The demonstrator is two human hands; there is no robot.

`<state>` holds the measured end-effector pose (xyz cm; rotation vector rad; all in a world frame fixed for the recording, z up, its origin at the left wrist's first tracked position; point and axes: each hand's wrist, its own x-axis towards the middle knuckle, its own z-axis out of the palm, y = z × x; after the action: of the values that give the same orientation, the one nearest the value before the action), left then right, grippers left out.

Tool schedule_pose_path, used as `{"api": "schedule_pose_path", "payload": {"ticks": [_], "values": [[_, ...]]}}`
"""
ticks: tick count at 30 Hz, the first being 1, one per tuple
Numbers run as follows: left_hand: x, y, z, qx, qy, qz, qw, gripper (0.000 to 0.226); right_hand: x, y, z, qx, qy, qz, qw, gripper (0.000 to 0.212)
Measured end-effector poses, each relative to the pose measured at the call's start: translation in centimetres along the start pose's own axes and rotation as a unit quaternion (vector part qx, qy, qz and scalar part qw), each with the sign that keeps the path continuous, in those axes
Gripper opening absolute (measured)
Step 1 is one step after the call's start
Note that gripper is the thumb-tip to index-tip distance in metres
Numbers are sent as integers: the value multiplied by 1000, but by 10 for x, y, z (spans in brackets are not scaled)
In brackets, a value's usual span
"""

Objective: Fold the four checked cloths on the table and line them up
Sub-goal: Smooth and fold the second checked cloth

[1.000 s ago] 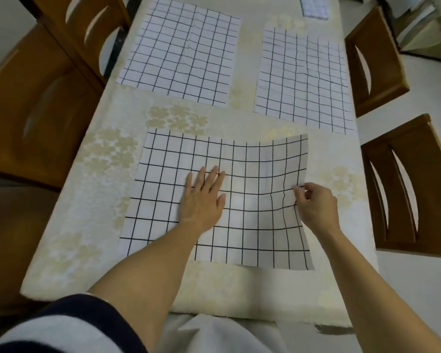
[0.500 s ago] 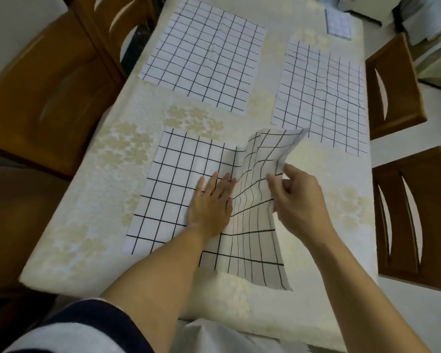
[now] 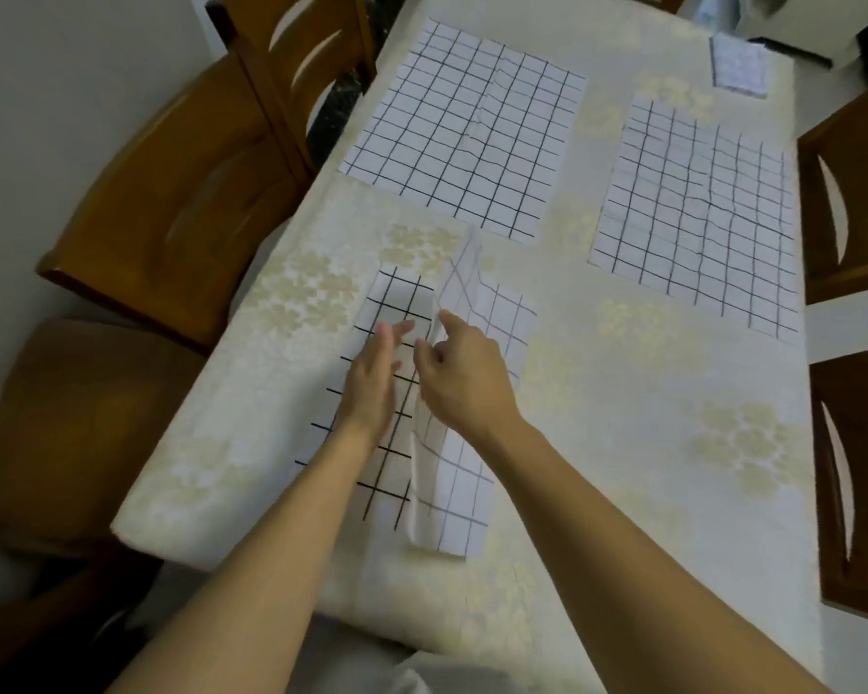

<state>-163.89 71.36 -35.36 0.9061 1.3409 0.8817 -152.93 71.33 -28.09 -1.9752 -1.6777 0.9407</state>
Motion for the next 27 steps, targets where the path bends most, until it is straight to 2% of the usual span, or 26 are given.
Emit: {"api": "schedule_pose_path", "payload": {"ticks": [2, 3, 5, 6, 8, 9, 11, 13, 15, 17, 21, 27], "values": [[-2, 7, -27, -86, -75, -72, 991, 84, 9, -3, 17, -17, -20, 11, 1000, 31], [-4, 11, -38, -109, -109, -104, 983, 87, 13, -4, 26, -24, -29, 15, 999, 29], [-6, 10, -51, -92, -136, -131, 978, 84, 20, -2, 39, 2, -57, 6, 998, 30], [-7, 9, -56, -73, -133, -129, 980, 78, 22, -1, 42, 27, -89, -4, 996, 36], [-7, 4, -61, -53, -105, -117, 986, 59, 19, 5, 42, 50, -161, -30, 985, 57], [-6, -1, -62, -44, -91, -114, 988, 47, 15, 11, 39, 59, -172, -45, 982, 60], [-3, -10, -64, -11, -74, -120, 990, 32, 2, 27, 32, 86, -121, -67, 987, 57], [3, -20, -65, 47, -40, -127, 990, 42, -9, 54, 29, 80, -20, -67, 994, 50], [9, -27, -65, 119, 25, -97, 988, 42, -20, 87, 30, 27, 24, -65, 997, 50], [13, -32, -66, 165, 78, -60, 981, 29, -27, 118, 33, -47, 10, -66, 997, 56], [17, -34, -63, 227, 111, -25, 967, 20, -36, 153, 42, -199, -45, -83, 975, 64], [22, -39, -62, 302, 151, 37, 941, 19, -27, 155, 51, -272, -77, -88, 955, 71]]}}
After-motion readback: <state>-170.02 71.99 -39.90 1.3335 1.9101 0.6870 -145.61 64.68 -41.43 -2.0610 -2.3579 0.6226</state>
